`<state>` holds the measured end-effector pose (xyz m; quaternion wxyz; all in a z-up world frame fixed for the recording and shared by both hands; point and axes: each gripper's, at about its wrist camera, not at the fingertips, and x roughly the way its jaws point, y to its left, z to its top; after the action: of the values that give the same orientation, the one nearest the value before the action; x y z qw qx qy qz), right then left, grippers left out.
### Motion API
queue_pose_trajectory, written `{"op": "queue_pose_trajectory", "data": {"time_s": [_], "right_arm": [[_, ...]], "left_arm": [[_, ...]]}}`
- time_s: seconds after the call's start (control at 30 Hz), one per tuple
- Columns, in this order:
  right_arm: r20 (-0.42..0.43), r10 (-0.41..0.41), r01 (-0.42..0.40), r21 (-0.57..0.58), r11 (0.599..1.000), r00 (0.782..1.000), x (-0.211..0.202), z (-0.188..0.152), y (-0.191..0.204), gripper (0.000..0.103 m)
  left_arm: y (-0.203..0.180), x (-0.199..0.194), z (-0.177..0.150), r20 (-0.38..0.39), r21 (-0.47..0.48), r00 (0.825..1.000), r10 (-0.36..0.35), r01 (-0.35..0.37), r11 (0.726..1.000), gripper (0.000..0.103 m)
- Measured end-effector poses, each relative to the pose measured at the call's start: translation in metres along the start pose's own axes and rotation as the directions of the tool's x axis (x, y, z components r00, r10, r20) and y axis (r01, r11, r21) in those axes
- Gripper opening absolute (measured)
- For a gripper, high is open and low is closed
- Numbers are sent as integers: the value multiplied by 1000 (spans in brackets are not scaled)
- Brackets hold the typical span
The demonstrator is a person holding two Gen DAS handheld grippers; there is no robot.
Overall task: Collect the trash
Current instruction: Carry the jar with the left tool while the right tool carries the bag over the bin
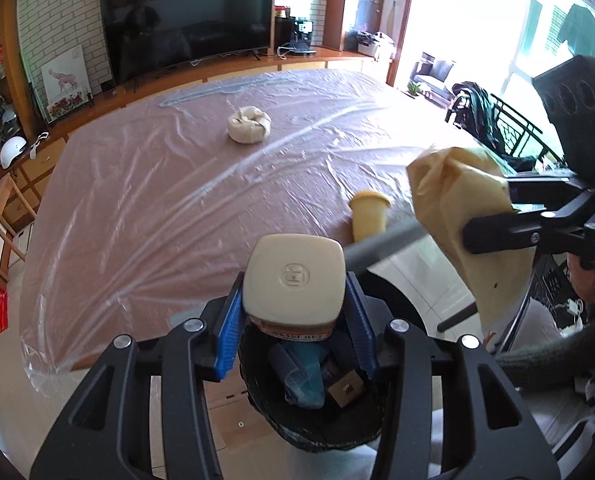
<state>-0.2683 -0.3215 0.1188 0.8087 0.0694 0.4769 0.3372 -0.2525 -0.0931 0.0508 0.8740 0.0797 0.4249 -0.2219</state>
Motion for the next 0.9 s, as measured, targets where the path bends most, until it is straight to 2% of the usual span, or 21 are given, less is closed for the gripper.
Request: {"op": "queue_pose_trajectory", "data": {"time_s": [0.3, 0.9], "right_arm": [[-95, -38, 32, -65, 997, 995, 21, -27, 9, 59], [-213, -86, 69, -86, 994, 973, 61, -60, 0, 59]], "left_arm": [[-11, 2, -24, -55, 30, 998, -18, 19, 999, 48], [-26, 33, -48, -158, 79, 987, 11, 1, 997, 48]]}}
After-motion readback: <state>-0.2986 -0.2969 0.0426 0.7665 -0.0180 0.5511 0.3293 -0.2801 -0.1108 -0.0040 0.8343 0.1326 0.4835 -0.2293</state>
